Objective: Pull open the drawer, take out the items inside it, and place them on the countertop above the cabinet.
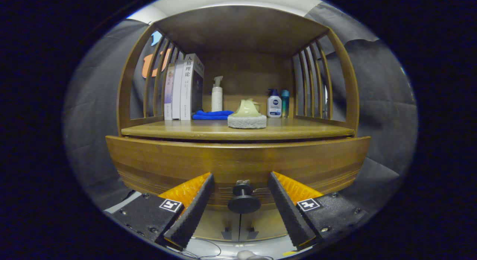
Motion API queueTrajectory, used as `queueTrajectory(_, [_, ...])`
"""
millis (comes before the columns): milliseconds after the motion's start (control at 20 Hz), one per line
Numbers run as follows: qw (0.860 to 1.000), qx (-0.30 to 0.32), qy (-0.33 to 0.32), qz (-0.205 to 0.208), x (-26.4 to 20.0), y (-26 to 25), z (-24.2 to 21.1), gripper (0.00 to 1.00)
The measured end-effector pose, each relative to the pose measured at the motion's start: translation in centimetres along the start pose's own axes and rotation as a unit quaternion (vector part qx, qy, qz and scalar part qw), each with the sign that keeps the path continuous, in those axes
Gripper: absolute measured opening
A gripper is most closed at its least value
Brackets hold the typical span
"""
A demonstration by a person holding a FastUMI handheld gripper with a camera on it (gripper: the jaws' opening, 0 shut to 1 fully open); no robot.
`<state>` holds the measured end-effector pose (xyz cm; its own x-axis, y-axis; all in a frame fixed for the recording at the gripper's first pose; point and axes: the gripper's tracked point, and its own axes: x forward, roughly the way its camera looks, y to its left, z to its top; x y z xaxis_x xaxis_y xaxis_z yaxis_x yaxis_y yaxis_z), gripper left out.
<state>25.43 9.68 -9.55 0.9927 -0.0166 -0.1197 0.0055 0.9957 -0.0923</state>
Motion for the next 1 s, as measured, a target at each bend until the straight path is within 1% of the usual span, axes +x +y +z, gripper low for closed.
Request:
queueTrajectory(250, [1.0,-0.016,0.0,-0.002,2.2,0.0,0.2,0.98])
queueTrajectory(350, [0.999,-0.028,0.015,0.0,2.6,-0.1,0.1,0.98])
queueTrajectory(400, [1.0,-0.024,0.009,0.0,2.9,0.0,0.2,0.98])
queueTrajectory(550, [1.0,-0.005,0.01,0.005,2.8,0.1,-0.1,0.98])
queueTrajectory(850, [0.999,-0.002,0.037,0.007,2.7,-0.1,0.0,0.98])
queueTrajectory(900, [0.999,0.003,0.046,0.01,2.5,-0.1,0.0,0.98])
queueTrajectory(1000, [0.999,0.009,0.039,0.009,1.0,-0.7,1.1,0.98])
